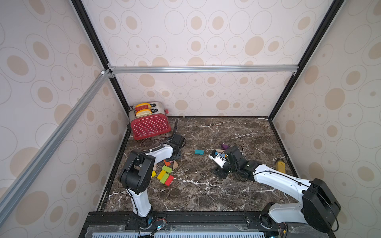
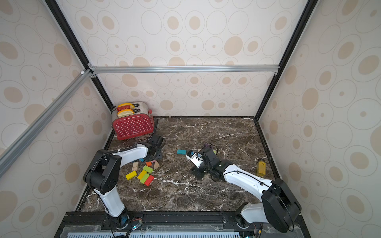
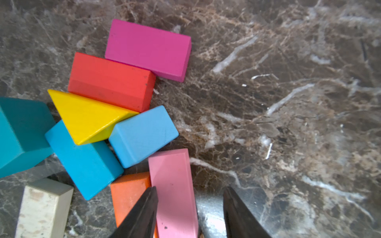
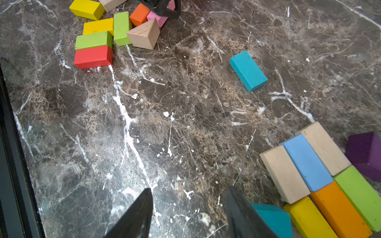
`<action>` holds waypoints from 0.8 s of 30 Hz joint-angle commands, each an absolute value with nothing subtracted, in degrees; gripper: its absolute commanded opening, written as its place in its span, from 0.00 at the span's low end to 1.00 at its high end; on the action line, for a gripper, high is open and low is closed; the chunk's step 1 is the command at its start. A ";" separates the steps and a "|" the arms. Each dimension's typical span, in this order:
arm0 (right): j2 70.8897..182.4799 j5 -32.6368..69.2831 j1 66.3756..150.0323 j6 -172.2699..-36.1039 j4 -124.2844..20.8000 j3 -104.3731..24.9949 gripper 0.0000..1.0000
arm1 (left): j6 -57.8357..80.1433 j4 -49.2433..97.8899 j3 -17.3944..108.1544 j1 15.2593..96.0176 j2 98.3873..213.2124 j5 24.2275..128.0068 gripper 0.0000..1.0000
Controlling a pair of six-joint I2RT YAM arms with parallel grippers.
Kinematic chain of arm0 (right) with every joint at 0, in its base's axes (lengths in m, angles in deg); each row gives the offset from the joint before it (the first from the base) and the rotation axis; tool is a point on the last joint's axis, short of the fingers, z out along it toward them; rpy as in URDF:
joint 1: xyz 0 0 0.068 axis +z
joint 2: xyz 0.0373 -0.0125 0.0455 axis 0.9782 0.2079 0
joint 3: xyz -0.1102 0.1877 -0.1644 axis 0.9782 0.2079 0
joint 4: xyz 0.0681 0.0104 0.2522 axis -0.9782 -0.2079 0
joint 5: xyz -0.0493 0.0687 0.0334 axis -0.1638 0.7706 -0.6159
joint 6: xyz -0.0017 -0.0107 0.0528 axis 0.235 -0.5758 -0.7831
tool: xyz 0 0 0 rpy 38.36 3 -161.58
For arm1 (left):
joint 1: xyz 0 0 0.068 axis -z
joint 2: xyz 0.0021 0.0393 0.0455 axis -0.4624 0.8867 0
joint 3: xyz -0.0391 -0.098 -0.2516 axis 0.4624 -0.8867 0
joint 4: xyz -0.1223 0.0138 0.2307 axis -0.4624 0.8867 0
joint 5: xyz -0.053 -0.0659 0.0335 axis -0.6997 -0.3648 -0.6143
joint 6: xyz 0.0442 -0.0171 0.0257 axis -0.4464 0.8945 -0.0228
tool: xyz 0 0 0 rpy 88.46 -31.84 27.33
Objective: Assemble a piece of candy with building blocks
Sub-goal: Pick up the building block from the center of the board.
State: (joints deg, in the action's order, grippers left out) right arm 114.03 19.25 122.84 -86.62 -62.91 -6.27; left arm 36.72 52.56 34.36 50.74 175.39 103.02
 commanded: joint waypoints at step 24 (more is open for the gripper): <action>116.26 19.68 123.57 -86.80 -62.14 -5.74 0.60 | 37.09 53.14 35.38 50.46 177.21 100.35 0.55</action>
State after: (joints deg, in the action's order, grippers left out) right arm 115.64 19.41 123.06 -86.62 -62.52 -6.20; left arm 36.59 52.67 34.01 50.74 175.13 101.86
